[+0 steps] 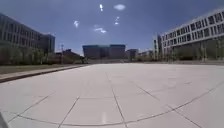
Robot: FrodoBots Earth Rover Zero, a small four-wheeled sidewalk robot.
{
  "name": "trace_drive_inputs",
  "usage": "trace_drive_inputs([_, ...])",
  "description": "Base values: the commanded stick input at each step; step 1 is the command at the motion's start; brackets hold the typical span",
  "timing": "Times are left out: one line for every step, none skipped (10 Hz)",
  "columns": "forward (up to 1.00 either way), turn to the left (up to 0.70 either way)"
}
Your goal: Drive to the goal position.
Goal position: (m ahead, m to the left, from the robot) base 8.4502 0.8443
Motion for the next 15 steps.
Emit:
trace_drive_inputs([0.5,0.0])
trace_drive_inputs([0.5,0.0])
trace_drive_inputs([0.5,-0.05])
trace_drive_inputs([0.5,-0.27])
trace_drive_inputs([0.5,-0.5])
trace_drive_inputs([0.5,-0.46])
trace_drive_inputs([0.5,-0.13])
trace_drive_inputs([0.5,0.0])
trace_drive_inputs([0.5,0.0])
trace_drive_inputs([0.5,0.0])
trace_drive_inputs([0.5,0.0])
trace_drive_inputs([0.5,0.0])
trace_drive_inputs([0.5,0.0])
trace_drive_inputs([0.5,0.0])
trace_drive_inputs([0.5,0.0])
